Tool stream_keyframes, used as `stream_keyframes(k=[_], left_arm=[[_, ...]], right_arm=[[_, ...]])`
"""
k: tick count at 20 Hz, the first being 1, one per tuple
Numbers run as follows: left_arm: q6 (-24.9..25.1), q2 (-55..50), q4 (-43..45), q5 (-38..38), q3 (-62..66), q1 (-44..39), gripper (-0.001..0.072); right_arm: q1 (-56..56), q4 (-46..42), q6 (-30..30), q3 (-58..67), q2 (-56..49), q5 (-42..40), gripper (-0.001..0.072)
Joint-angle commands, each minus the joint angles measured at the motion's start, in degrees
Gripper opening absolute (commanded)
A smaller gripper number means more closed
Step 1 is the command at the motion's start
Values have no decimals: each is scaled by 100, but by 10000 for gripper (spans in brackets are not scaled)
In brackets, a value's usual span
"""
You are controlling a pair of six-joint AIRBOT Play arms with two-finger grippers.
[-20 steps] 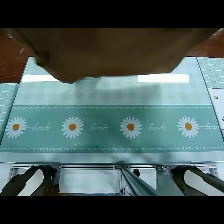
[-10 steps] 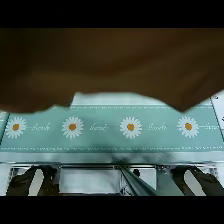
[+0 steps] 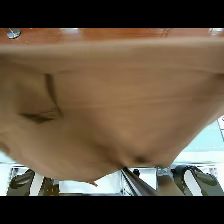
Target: Fold the shirts.
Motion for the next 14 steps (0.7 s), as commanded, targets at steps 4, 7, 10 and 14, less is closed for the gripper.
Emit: stream_keyframes(k=[4,7,10,14], left_arm=[[70,-1502,-804,1182,-1941,-157,28],[129,-2793,-804,2081,-1954,-706,28],[68,-3978,-804,3115,-1698,-1117,28],[-470,-5167,-807,3635,-1318,-1440,29]], right_arm=[[9,380,-688,-1681,-1484,-767,16],[9,706,-964,-1696,-2861,-1451,16],[9,1108,-1003,-1270,-4247,-2085,16],[9,1639,-997,-249,-5748,-2221,16]])
